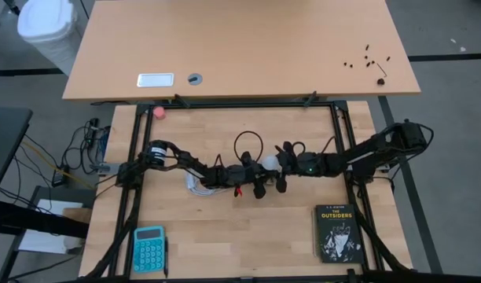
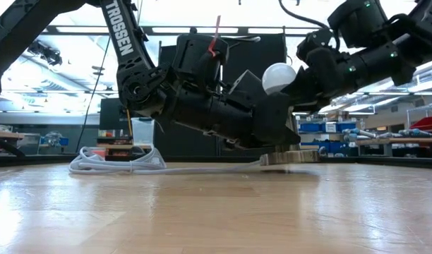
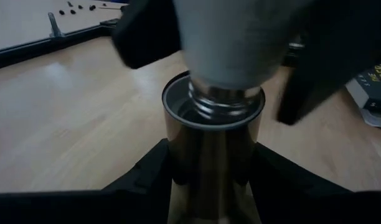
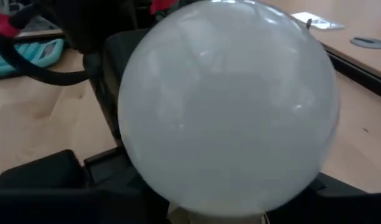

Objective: Screw lightbulb
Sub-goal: Insert the white lightbulb into the silver lamp

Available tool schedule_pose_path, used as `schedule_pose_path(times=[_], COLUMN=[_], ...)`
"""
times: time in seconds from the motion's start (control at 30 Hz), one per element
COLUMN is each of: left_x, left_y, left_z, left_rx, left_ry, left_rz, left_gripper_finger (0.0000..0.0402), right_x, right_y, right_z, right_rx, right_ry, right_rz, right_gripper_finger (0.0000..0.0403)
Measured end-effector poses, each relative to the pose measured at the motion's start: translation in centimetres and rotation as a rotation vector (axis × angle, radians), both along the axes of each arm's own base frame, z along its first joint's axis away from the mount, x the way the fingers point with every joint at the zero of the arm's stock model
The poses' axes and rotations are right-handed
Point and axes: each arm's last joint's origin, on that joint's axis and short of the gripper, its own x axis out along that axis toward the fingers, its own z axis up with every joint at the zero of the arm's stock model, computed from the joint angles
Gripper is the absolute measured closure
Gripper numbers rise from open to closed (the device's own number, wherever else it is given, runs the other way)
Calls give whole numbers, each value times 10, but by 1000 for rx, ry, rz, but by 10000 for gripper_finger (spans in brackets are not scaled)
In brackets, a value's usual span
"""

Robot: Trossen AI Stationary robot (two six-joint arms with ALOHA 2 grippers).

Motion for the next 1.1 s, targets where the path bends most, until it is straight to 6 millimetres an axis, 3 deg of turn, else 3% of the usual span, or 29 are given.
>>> schedule_pose_path(times=[0.47,0.9,1.1], left_x=[0,1,1], left_y=[0,-2,-2], left_z=[0,0,0], left_rx=[-21,-35,-31], left_ry=[-2,-6,-5], left_rz=[-5,-49,-51], left_gripper_finger=[231,231,231], right_x=[3,-5,-7], right_y=[7,-3,-8], right_z=[-12,4,8], right_rx=[23,33,48], right_ry=[35,39,30], right_rz=[6,71,88], right_gripper_finger=[185,112,101])
